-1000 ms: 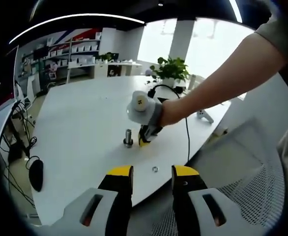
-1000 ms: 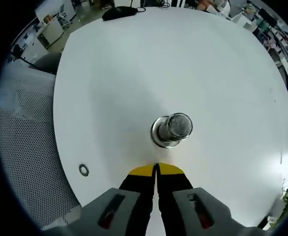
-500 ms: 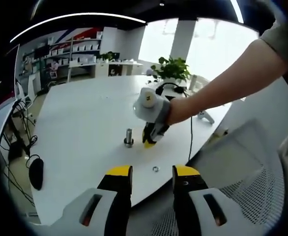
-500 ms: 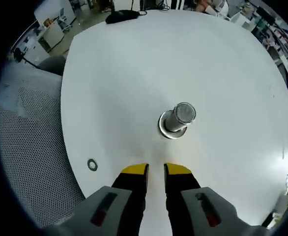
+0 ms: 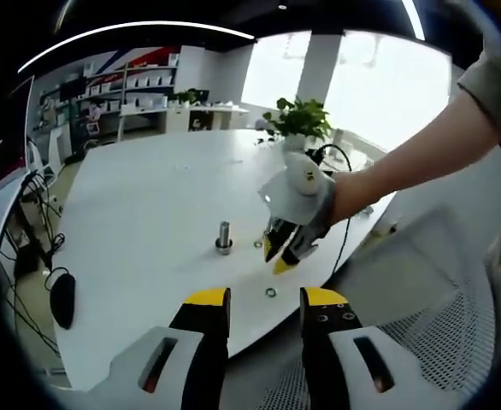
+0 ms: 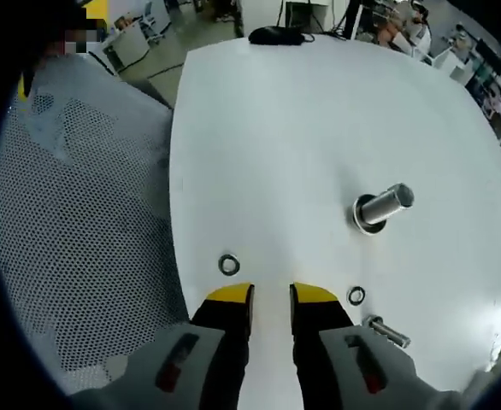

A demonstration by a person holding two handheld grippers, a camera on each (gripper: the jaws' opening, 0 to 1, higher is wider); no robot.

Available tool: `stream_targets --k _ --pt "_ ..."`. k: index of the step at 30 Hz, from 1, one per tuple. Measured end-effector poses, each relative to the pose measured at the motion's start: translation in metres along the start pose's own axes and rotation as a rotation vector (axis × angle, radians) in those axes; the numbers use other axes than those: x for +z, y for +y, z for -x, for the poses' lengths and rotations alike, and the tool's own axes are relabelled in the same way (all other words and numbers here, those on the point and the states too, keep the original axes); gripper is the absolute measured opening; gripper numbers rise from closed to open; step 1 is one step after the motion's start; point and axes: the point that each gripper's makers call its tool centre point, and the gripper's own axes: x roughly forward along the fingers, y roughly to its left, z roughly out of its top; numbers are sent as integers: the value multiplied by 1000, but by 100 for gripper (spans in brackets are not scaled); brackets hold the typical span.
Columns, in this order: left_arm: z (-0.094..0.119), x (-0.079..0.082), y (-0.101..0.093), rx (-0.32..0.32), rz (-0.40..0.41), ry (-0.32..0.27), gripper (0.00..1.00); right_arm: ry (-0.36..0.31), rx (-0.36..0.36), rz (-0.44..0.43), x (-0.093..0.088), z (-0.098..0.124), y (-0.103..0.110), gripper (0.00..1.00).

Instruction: Place the washer onto the threaded stud by aligning its center hole with the stud, sliding it down to the base, and recovering from edge contact or off-axis alignment until the washer reaches the visible bottom stop.

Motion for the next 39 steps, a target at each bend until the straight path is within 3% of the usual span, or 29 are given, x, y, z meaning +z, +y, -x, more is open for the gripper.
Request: stream_targets --k 5,18,21,22,24,29,33,39 --pt "0 0 1 5 1 1 30 -2 29 46 3 -9 19 21" --pt "0 0 4 20 4 1 31 -24 26 28 6 -18 15 19" --pt "0 -1 5 24 5 3 31 -12 16 87 7 -19 16 19" --pt "0 -1 5 25 5 4 31 1 2 156 8 -19 15 19" --pt "0 -1 5 27 7 5 31 10 -1 202 8 -20 17 19" --pt "0 -1 5 24 5 5 30 -6 6 185 11 -20 17 18" --pt "0 -2 5 25 4 9 30 -9 18 303 14 -21 21 17" --pt "0 -1 5 27 4 5 30 43 40 306 15 -23 18 15"
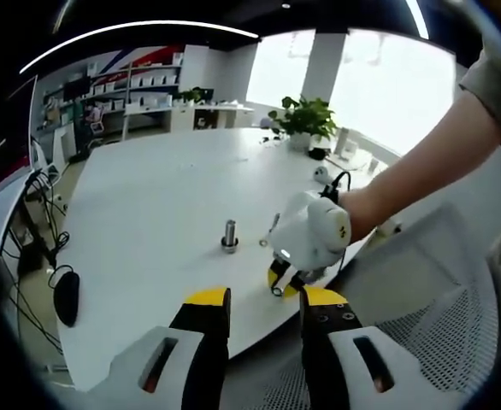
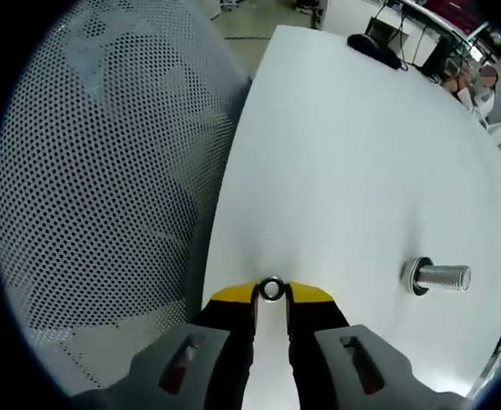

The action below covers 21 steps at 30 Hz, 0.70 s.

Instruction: Place the washer onto the threaded stud by aligning its center hole with the stud, sliding it down to the base, and recovering from edge contact or off-axis alignment until the washer reaches the visible bottom stop.

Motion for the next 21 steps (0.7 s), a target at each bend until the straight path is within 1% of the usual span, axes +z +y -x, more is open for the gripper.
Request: stream_targets --k 1,4,6,9,11,15,17,21 --pt "0 0 0 0 1 -1 30 7 2 -1 0 0 0 14" --pt "0 0 1 3 3 -2 30 63 19 23 0 0 0 14" --pt "0 0 1 3 3 -1 30 91 20 13 0 -1 0 13" --pt "0 0 0 1 2 0 30 97 17 -2 -1 0 0 13" --pt "0 0 0 0 2 -2 30 75 17 -10 -2 1 -1 13" --pt "0 0 0 0 2 -1 30 -15 9 -45 -2 2 0 14" --pt "0 0 0 1 3 -3 30 -38 10 -55 -3 3 -1 14" --pt "0 1 0 1 3 -5 30 -39 5 -25 -5 3 0 14"
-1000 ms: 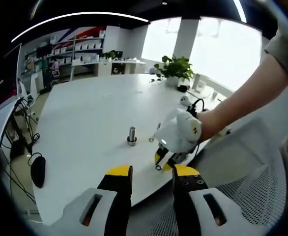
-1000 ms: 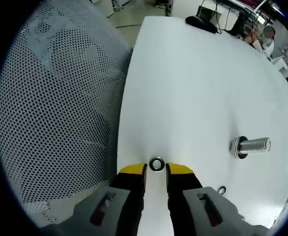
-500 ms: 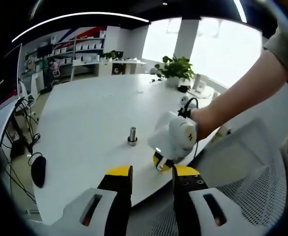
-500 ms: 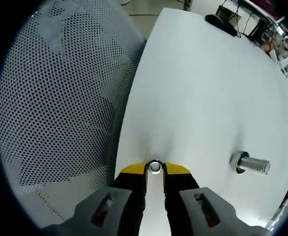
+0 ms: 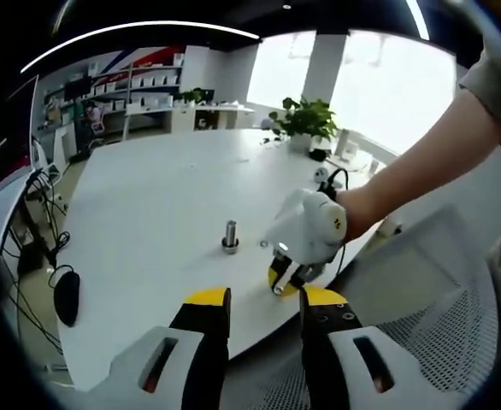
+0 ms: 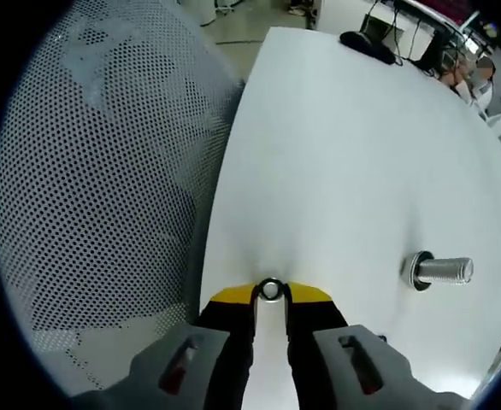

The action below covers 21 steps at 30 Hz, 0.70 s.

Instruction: Place the washer onto the threaded stud by aligning its center hole with the stud, sliding it down to the base, and recovering from edge contact or off-axis alignment until the washer reaches the visible bottom stop.

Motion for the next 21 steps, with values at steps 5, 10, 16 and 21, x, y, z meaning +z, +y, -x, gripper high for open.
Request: stream_targets --k 5,10,16,21 --pt "0 0 0 1 1 -1 30 13 4 1 -1 0 -1 15" --pt "0 1 0 -1 4 -3 30 23 8 35 -1 0 1 17" --pt "0 0 -1 -5 1 0 30 21 1 18 -1 0 -1 16" --pt "0 1 -1 -8 0 -1 30 32 -3 24 -1 1 -1 14"
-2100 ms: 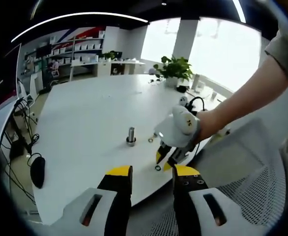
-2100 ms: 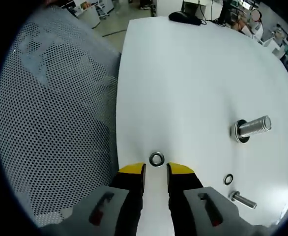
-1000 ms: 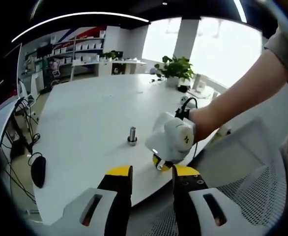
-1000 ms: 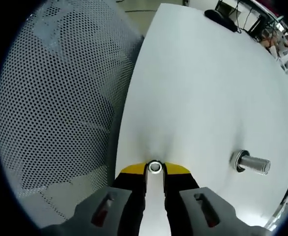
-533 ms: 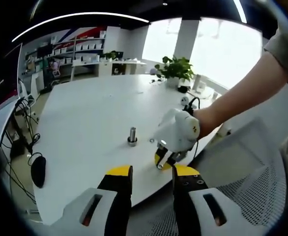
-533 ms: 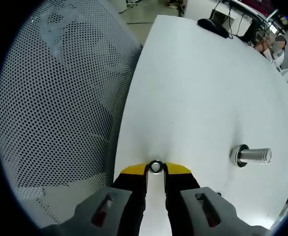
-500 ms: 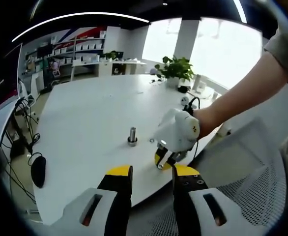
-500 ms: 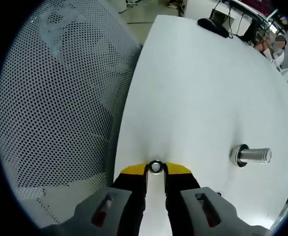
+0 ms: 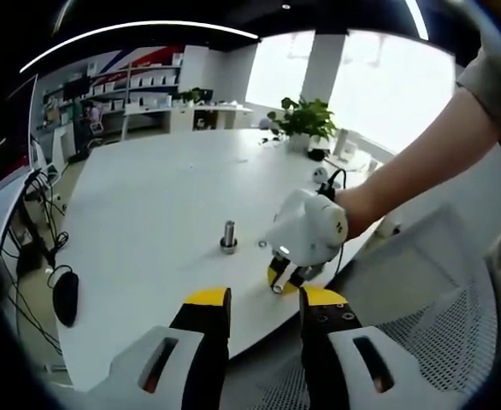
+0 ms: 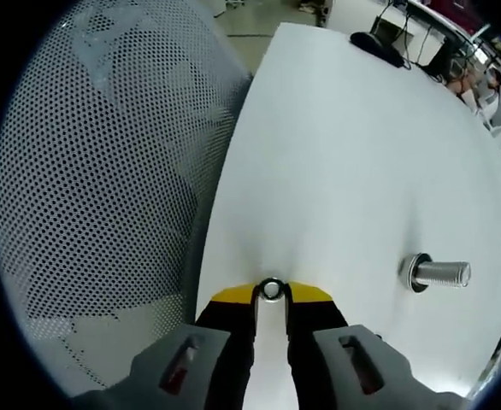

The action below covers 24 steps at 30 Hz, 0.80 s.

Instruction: Place the washer onto the threaded stud by aligning its center hole with the stud, sliding it down to the base, and recovering from edge contact or off-axis alignment until the washer reaches the visible bottom stop.

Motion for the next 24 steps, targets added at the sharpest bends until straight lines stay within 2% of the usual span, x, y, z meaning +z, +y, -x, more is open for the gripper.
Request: stream_targets --k 7,10,12,14,18,24 --pt "0 0 0 -1 3 0 30 9 -28 18 0 0 1 13" --pt "0 0 0 -2 3 2 30 -9 -33 -41 -1 1 -1 13" --pt "0 0 0 -4 3 2 30 -1 -46 -46 -5 2 -5 13" --pt "0 -1 -1 -5 2 3 30 -13 -51 -100 -8 5 -8 13" --pt "0 -1 -1 -6 2 3 30 -39 -84 -196 -18 18 -26 13" --pt "-1 -1 -1 -9 1 6 30 -56 -159 -256 -36 46 -56 13"
